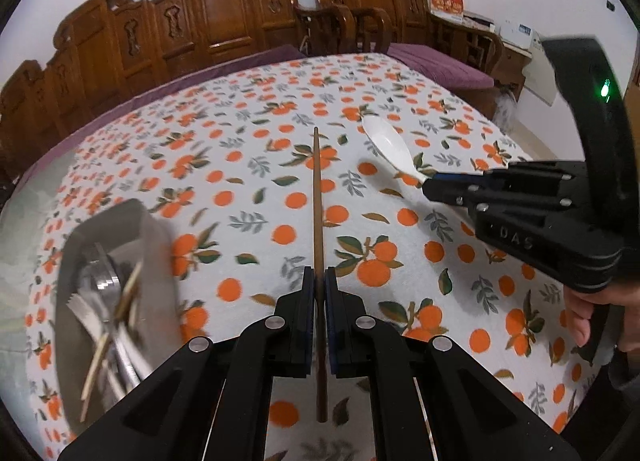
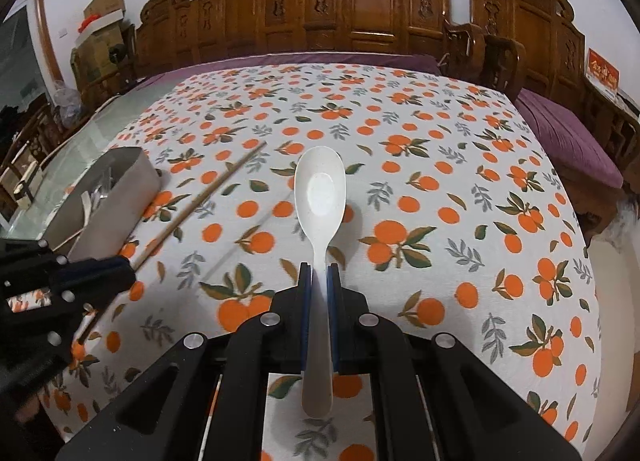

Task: Organize utensils
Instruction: 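Carry the chopstick into the grey tray and open the left tool while the right tool holds the spoon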

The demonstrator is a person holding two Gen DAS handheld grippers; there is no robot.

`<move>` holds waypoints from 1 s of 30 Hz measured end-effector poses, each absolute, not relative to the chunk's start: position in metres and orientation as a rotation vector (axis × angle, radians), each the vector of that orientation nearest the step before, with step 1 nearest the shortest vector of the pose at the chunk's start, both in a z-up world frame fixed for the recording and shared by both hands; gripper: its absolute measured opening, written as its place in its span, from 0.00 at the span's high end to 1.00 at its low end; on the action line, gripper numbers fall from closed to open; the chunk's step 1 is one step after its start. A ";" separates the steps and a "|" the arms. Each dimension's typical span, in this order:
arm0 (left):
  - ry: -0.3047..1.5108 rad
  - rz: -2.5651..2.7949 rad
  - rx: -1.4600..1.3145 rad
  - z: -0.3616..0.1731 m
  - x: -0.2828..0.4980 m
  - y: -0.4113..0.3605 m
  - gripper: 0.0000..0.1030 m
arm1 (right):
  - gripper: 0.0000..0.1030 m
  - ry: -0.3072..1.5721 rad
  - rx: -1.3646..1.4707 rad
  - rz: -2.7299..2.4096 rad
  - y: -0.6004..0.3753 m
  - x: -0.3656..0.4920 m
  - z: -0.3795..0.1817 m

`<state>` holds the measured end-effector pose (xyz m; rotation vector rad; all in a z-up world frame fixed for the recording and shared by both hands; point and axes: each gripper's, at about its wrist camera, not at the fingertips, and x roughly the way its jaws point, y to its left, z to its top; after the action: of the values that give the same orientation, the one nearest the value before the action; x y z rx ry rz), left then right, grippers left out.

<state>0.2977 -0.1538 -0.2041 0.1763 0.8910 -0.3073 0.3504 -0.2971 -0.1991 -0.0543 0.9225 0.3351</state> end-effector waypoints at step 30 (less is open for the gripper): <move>0.857 -0.176 0.143 -0.162 0.258 -0.047 0.96 | 0.91 0.813 -0.097 0.455 -0.224 0.293 -0.156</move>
<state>0.2582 -0.0467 -0.1624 0.1433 0.8572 -0.1757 0.2929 -0.2242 -0.1563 -0.0967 0.8131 0.4552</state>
